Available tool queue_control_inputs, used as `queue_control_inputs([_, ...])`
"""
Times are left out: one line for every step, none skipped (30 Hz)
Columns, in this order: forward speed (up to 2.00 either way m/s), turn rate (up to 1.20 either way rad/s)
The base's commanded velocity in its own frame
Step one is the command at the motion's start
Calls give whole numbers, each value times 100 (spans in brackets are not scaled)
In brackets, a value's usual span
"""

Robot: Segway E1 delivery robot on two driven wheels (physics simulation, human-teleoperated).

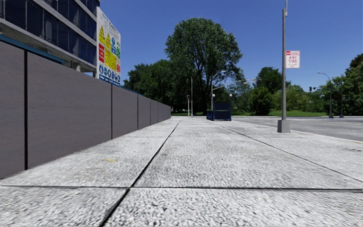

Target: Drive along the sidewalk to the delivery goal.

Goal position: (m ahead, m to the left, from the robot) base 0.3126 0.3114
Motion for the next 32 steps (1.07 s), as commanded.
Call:
queue_control_inputs([2,0])
queue_control_inputs([2,0])
queue_control_inputs([0,0])
queue_control_inputs([0,0])
queue_control_inputs([0,0])
queue_control_inputs([0,0])
queue_control_inputs([0,0])
queue_control_inputs([0,0])
queue_control_inputs([0,0])
queue_control_inputs([0,0])
queue_control_inputs([0,0])
queue_control_inputs([0,0])
queue_control_inputs([0,0])
queue_control_inputs([0,0])
queue_control_inputs([0,0])
queue_control_inputs([0,0])
queue_control_inputs([0,0])
queue_control_inputs([0,0])
queue_control_inputs([0,0])
queue_control_inputs([0,0])
queue_control_inputs([0,0])
queue_control_inputs([0,0])
queue_control_inputs([0,0])
queue_control_inputs([0,0])
queue_control_inputs([0,0])
queue_control_inputs([0,0])
queue_control_inputs([0,0])
queue_control_inputs([0,0])
queue_control_inputs([0,0])
queue_control_inputs([0,0])
queue_control_inputs([0,0])
queue_control_inputs([0,0])
